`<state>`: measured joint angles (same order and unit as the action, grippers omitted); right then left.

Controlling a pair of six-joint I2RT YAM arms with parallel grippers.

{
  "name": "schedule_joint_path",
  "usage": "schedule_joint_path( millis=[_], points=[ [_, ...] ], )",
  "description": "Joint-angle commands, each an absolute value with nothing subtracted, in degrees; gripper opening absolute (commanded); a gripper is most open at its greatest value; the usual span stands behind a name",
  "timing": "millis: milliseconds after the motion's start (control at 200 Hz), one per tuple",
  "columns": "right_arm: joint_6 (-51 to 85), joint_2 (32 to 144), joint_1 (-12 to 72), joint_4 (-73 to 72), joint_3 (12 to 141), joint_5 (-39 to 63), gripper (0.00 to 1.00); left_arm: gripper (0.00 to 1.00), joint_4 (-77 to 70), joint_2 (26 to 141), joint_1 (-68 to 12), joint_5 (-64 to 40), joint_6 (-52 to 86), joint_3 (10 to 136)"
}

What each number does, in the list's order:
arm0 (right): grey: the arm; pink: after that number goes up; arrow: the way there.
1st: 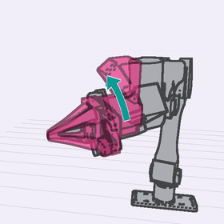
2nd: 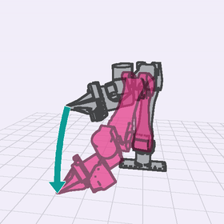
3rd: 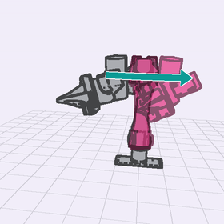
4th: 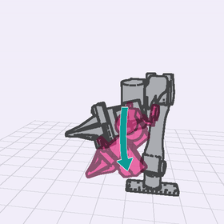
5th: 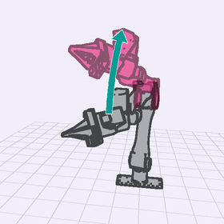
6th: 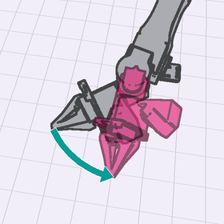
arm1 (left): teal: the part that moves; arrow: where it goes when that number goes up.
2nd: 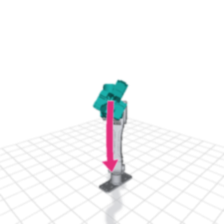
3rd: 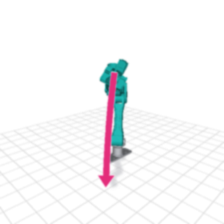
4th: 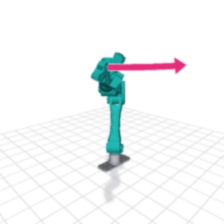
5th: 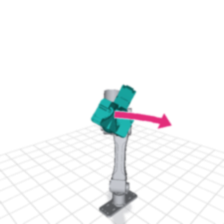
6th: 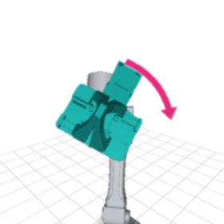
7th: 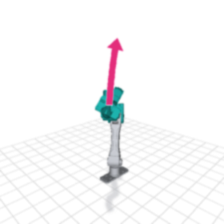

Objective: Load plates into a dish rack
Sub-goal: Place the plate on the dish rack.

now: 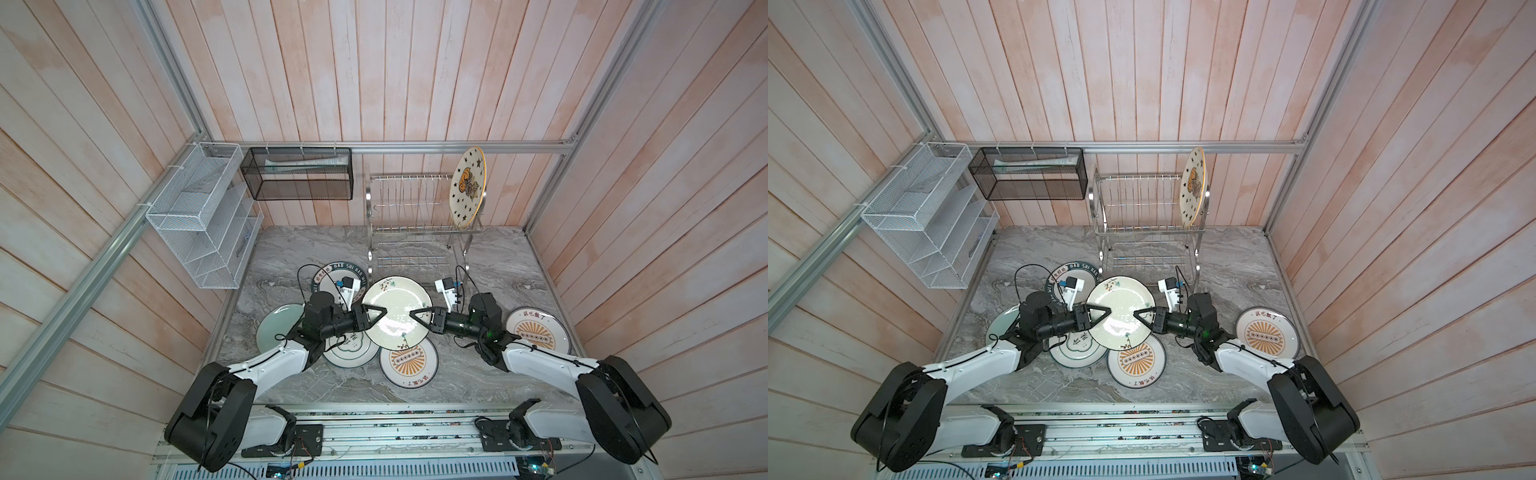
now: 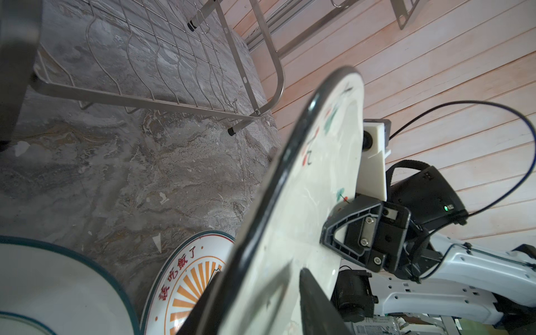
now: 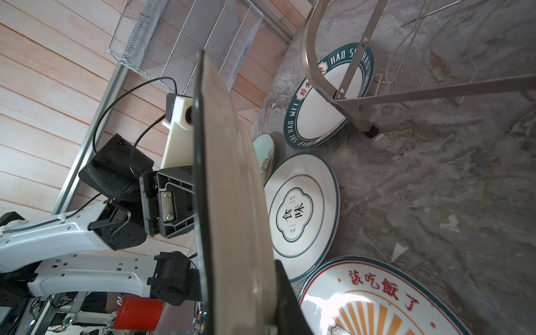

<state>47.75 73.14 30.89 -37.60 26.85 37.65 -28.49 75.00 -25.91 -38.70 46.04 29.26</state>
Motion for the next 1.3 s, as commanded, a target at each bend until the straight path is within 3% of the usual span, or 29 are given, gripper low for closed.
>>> schedule_joint_path(
  millis=[0, 385, 610, 1295],
  points=[
    [45.7, 68.8, 30.4, -38.7, 27.1, 32.7, 0.00, 0.45, -28.7, 73.3, -26.1, -37.8, 44.7, 29.7],
    [37.7, 55.2, 30.3, -28.6, 26.8, 18.6, 0.00, 0.46, -26.9, 71.4, -26.1, -37.2, 43.8, 29.7],
    [30.5, 46.9, 29.6, -20.8, 30.9, 15.9, 0.00, 0.47, -24.3, 69.7, -25.9, -36.5, 42.1, 30.6],
    [16.7, 59.4, 27.3, -18.3, 62.7, 10.6, 0.00, 0.47, -24.2, 67.1, -26.2, -36.4, 42.2, 29.8]
  ],
)
